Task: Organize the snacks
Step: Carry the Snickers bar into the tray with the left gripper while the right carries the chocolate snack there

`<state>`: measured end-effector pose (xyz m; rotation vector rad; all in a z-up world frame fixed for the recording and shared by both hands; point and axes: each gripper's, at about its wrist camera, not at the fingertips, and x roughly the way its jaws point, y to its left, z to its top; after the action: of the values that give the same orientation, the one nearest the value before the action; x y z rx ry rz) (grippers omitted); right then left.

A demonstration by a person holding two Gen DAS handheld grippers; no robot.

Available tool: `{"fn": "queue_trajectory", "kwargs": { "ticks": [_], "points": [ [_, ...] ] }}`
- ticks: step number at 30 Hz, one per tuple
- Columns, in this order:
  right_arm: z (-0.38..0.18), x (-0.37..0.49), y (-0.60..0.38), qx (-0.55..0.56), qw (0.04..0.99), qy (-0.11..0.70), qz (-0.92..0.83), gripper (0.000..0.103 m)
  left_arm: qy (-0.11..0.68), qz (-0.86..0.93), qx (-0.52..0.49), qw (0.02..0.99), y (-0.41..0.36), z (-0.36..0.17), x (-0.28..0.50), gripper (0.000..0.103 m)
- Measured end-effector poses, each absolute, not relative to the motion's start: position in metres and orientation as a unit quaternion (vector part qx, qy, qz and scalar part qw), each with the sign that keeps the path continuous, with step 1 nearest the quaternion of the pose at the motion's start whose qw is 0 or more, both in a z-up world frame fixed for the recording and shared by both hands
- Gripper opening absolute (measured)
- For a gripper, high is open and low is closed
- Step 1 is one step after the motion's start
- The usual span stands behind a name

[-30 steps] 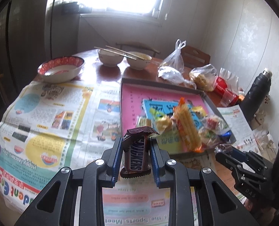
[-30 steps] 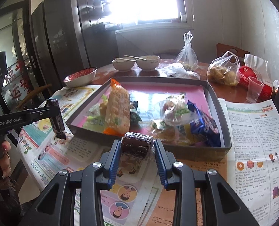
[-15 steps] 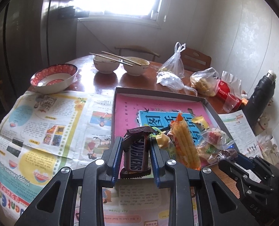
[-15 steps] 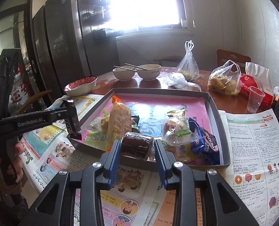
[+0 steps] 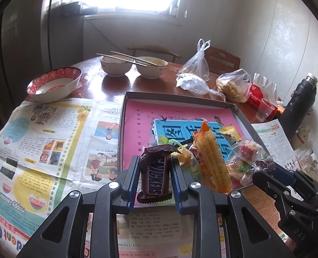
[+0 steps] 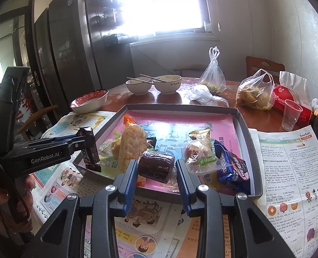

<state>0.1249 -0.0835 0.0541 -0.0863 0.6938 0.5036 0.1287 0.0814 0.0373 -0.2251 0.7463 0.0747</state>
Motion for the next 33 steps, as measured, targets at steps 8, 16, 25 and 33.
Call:
{"fn": "queue_trajectory", "kwargs": {
  "ticks": [8, 16, 25, 33],
  "points": [
    [0.048, 0.136, -0.074, -0.050, 0.907, 0.340, 0.243, 0.036, 0.377, 0.034, -0.111, 0.919, 0.081, 0.027, 0.135, 0.029],
    [0.039, 0.142, -0.065, -0.059, 0.901, 0.350, 0.249, 0.036, 0.385, 0.032, -0.114, 0.915, 0.082, 0.019, 0.138, 0.029],
    [0.030, 0.145, -0.056, -0.072, 0.896, 0.356, 0.254, 0.036, 0.385, 0.031, -0.118, 0.915, 0.084, 0.016, 0.141, 0.029],
    [0.021, 0.152, -0.052, -0.077, 0.894, 0.364, 0.251, 0.036, 0.386, 0.030, -0.119, 0.914, 0.083, 0.014, 0.142, 0.029]
  ]
}}
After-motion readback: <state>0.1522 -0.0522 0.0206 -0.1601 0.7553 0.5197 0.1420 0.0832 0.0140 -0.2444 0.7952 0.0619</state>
